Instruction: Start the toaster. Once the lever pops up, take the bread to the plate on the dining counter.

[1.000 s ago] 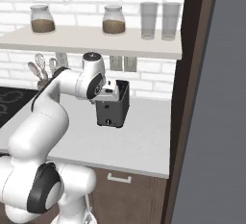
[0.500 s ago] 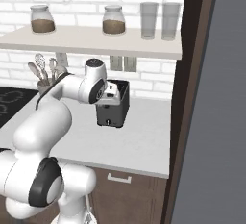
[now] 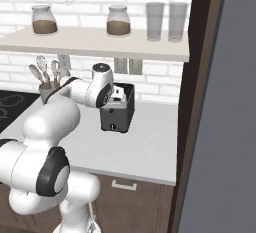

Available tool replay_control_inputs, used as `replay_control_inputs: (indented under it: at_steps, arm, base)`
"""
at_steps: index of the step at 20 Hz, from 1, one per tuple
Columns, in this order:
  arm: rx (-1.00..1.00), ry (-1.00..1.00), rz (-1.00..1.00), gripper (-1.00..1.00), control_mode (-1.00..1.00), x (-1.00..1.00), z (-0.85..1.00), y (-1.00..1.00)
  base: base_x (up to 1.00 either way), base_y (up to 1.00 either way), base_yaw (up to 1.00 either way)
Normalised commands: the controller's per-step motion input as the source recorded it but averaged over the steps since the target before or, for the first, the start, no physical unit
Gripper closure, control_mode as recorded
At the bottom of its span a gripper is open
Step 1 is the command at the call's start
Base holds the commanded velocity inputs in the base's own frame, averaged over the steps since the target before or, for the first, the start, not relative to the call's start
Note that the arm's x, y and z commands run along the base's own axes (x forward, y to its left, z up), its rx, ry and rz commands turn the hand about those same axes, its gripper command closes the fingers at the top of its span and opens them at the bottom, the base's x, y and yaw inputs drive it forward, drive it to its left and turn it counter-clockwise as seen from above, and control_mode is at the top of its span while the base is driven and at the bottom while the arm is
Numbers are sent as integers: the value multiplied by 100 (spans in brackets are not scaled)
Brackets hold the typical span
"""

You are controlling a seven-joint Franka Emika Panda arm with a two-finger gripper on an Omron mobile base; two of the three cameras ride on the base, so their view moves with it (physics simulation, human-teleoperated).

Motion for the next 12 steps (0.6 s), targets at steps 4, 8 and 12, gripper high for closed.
replay_control_inputs:
  at_steps: [4, 8, 12]
  arm:
    - [0, 0, 0, 100, -100, 31, -12, 0]
    - [0, 0, 0, 100, -100, 17, -23, 0]
    - [0, 0, 0, 100, -100, 19, -31, 0]
  base:
    - [0, 0, 0]
    - [0, 0, 0]
    - [0, 0, 0]
